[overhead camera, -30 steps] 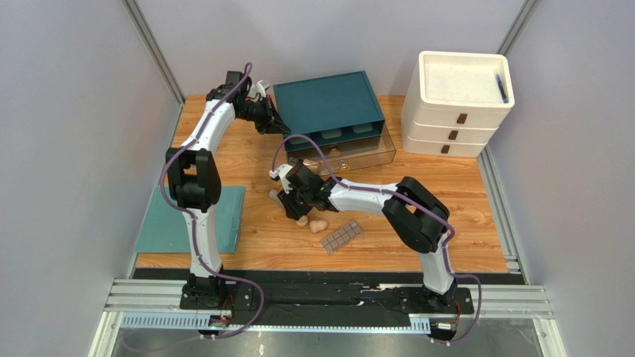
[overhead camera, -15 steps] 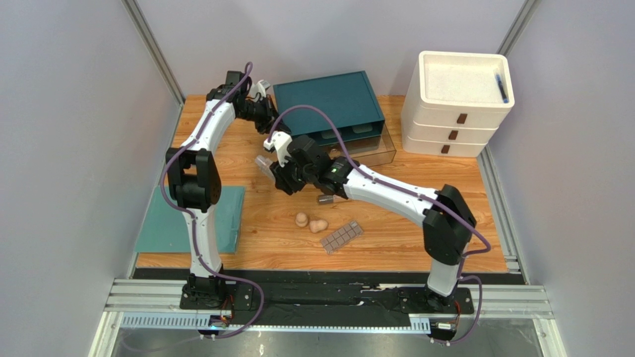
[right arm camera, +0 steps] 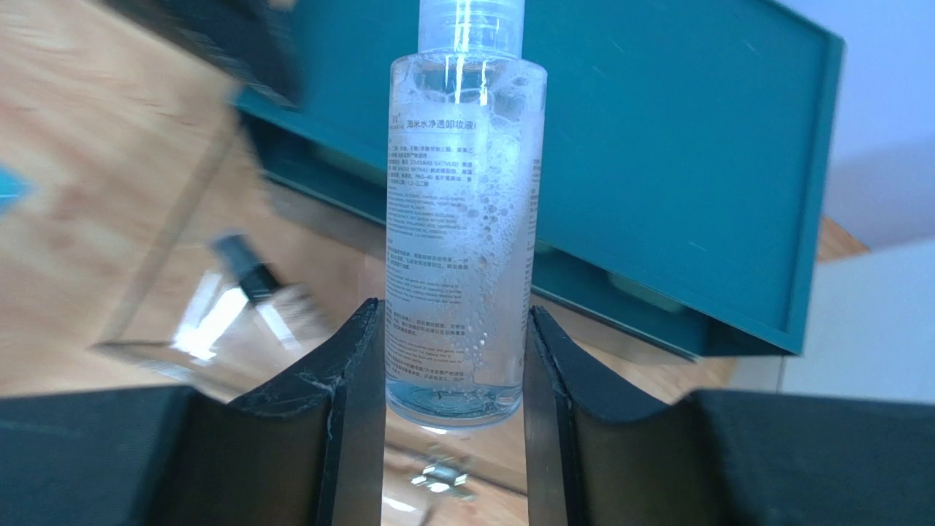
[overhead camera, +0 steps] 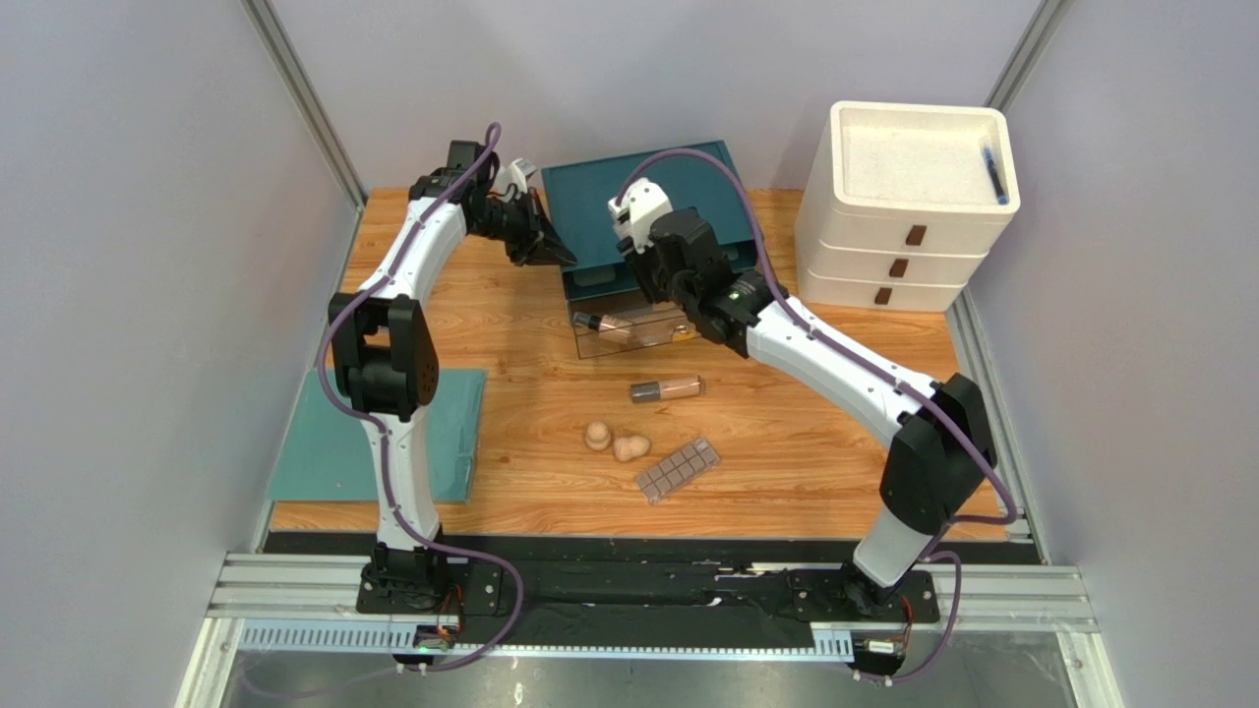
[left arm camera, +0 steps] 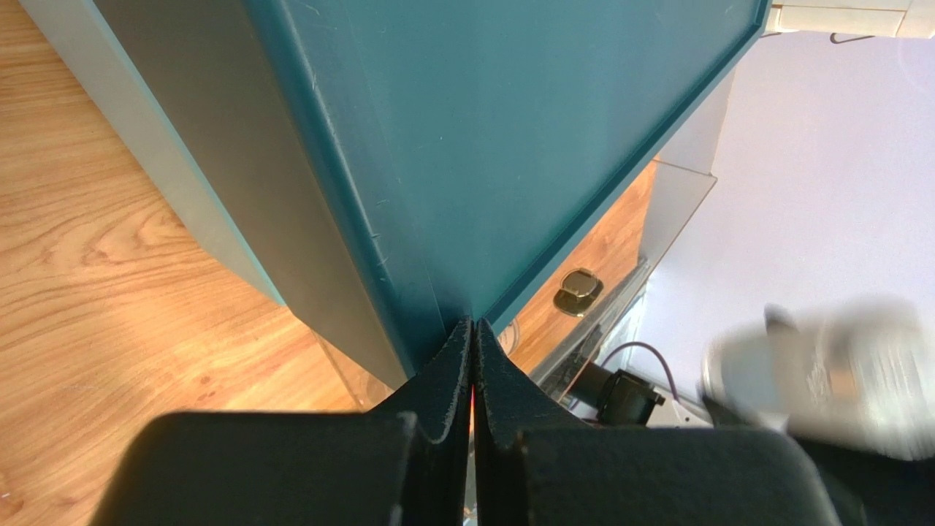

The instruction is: Organize the makeup

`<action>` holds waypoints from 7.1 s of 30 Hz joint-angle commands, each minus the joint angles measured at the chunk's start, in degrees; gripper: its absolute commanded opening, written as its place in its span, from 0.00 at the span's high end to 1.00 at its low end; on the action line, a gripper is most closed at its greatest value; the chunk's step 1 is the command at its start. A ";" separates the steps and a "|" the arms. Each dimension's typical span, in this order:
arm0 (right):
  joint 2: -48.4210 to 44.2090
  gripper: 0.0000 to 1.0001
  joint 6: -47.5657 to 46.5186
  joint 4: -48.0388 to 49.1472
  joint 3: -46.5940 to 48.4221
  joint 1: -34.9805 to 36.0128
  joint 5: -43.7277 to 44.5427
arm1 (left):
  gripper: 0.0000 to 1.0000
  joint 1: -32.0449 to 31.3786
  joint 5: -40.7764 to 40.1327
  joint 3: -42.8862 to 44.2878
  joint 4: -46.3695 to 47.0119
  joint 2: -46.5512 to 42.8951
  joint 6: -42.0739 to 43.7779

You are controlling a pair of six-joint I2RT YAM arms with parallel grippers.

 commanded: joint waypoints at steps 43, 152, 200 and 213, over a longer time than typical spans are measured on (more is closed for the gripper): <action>-7.35 0.41 1.57 -11.77 -2.58 -6.72 -18.48 | 0.99 0.37 -2.98 0.02 -8.64 1.67 3.44; -5.19 1.00 -18.47 -3.51 -0.06 -1.79 -2.15 | 0.98 0.37 -2.10 -1.82 -8.82 1.76 4.23; -10.97 1.00 18.42 -2.71 -6.09 -13.65 -7.71 | 0.98 0.37 -1.75 1.43 -10.49 3.61 4.85; -3.43 1.00 26.17 -9.13 -14.99 -16.30 -32.55 | 0.98 0.37 -0.34 3.45 -10.49 2.29 3.26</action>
